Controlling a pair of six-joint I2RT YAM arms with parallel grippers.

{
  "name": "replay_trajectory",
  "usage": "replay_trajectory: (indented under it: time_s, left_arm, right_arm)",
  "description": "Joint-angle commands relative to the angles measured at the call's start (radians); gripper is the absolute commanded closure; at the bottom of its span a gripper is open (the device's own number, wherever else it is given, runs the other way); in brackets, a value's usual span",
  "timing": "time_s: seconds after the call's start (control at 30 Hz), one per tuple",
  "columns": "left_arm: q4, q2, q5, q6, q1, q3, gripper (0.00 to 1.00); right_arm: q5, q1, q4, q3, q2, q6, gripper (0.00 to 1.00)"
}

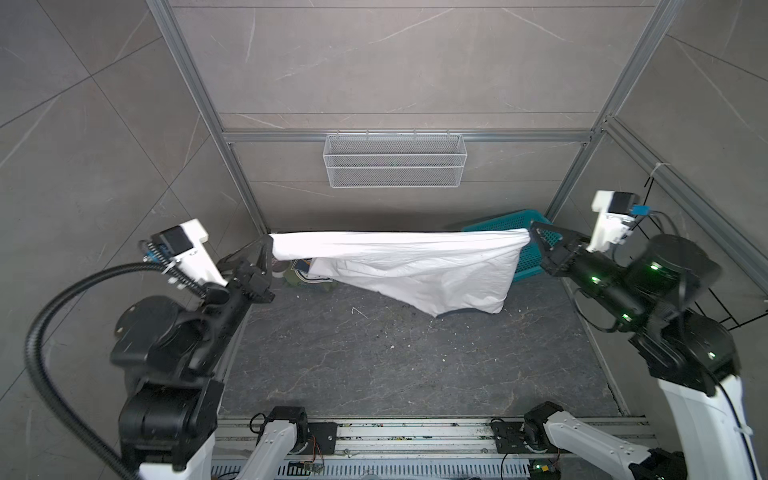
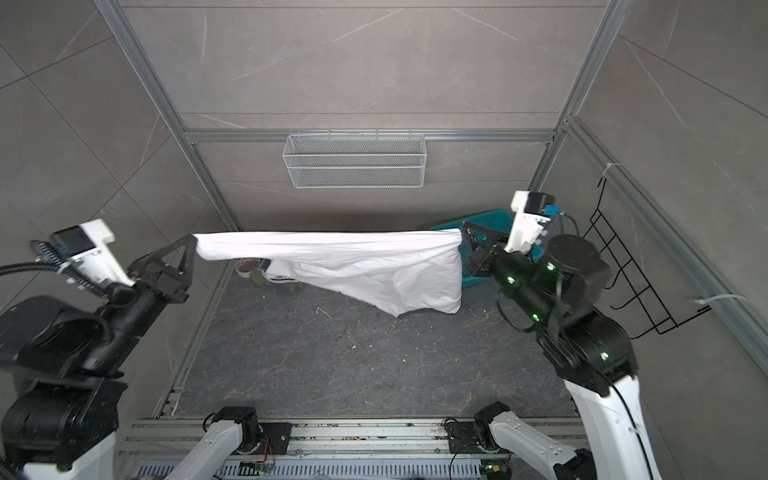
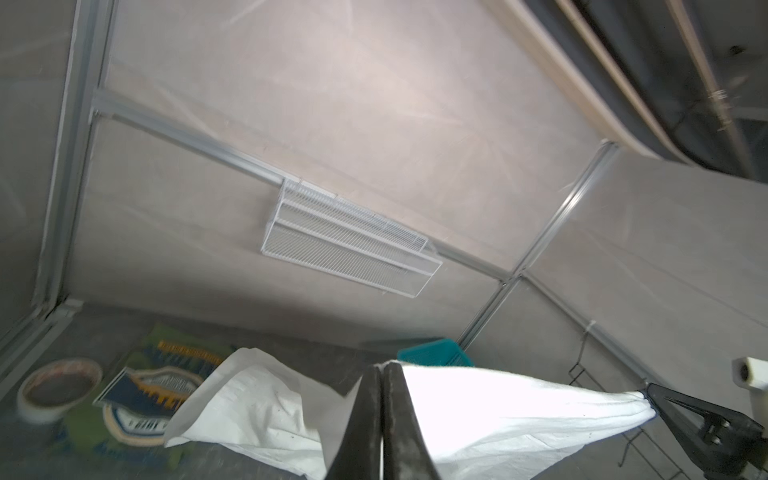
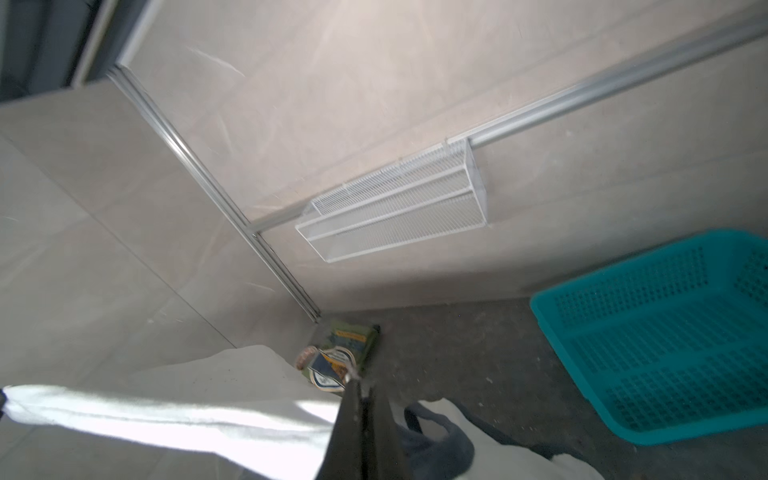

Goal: Fold and stack the tank tops

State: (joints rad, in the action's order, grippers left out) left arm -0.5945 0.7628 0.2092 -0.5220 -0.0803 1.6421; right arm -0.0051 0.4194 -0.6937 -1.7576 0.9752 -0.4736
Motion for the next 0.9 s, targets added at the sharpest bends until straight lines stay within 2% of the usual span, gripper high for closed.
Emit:
replay_trajectory:
  time_s: [0.0,0.23,0.37,0.5,0.57,0.7,0.8,0.87]
  left_arm:
    - [0.016,0.032,-0.012,0.023,0.003,-0.013,1.00]
    - [-0.038,-0.014,-0.055,0.056,0.004,0.127,1.00]
    - [-0.065,-0.013,-0.085,0.067,0.003,0.136,1.00]
    - [-0.138,0.041,-0.171,0.079,0.003,0.103,1.00]
    - [-0.170,0.070,-0.216,0.085,0.003,0.054,1.00]
    - [-0.220,0.158,-0.348,0.069,0.004,-0.102,1.00]
    - [-0.227,0.281,-0.474,0.038,0.007,-0.227,1.00]
    - [-0.185,0.388,-0.509,0.031,0.011,-0.291,1.00]
  right_arm:
    - [-0.028,-0.004,-0.049,-0.061,0.017,0.023,1.00]
    - [-0.100,-0.004,-0.086,-0.205,-0.004,0.016,1.00]
    - [-0.099,-0.003,-0.092,-0.244,-0.004,0.024,1.00]
    - [-0.110,-0.003,-0.080,-0.227,0.034,0.029,1.00]
    - [-0.113,-0.004,-0.062,-0.176,0.054,0.029,1.00]
    - [-0.121,-0.003,0.022,0.027,0.111,0.012,1.00]
    - [-0.114,-0.003,0.121,0.219,0.210,-0.006,1.00]
    - [-0.103,-0.002,0.185,0.312,0.316,-0.020,1.00]
